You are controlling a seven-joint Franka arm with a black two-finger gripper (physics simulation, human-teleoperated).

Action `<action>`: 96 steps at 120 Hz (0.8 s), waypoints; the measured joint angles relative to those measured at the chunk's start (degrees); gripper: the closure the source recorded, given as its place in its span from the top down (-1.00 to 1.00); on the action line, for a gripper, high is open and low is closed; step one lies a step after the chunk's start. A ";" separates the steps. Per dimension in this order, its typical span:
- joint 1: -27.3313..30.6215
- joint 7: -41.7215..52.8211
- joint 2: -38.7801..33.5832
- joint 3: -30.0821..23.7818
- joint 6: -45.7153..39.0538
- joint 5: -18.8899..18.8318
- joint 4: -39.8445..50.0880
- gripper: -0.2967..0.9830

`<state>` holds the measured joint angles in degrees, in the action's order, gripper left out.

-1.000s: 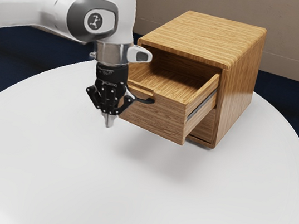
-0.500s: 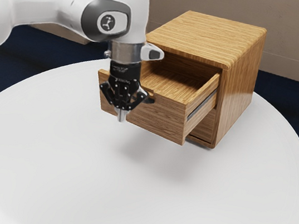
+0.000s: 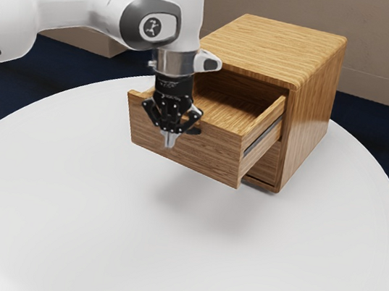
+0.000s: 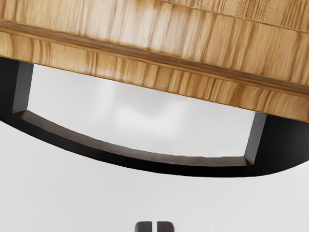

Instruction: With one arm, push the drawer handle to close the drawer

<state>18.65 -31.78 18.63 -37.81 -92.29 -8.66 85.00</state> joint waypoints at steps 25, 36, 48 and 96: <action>-2.45 0.16 2.57 2.77 -0.03 -0.62 -3.52 -0.69; -3.04 0.29 3.93 2.92 -0.03 -0.71 -5.27 -0.69; -7.99 0.54 4.81 8.59 -0.04 -0.70 -6.80 -0.69; -14.50 2.20 6.89 16.54 -0.06 -0.67 -13.46 -0.69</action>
<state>4.16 -29.58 25.53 -21.27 -92.35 -9.33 71.54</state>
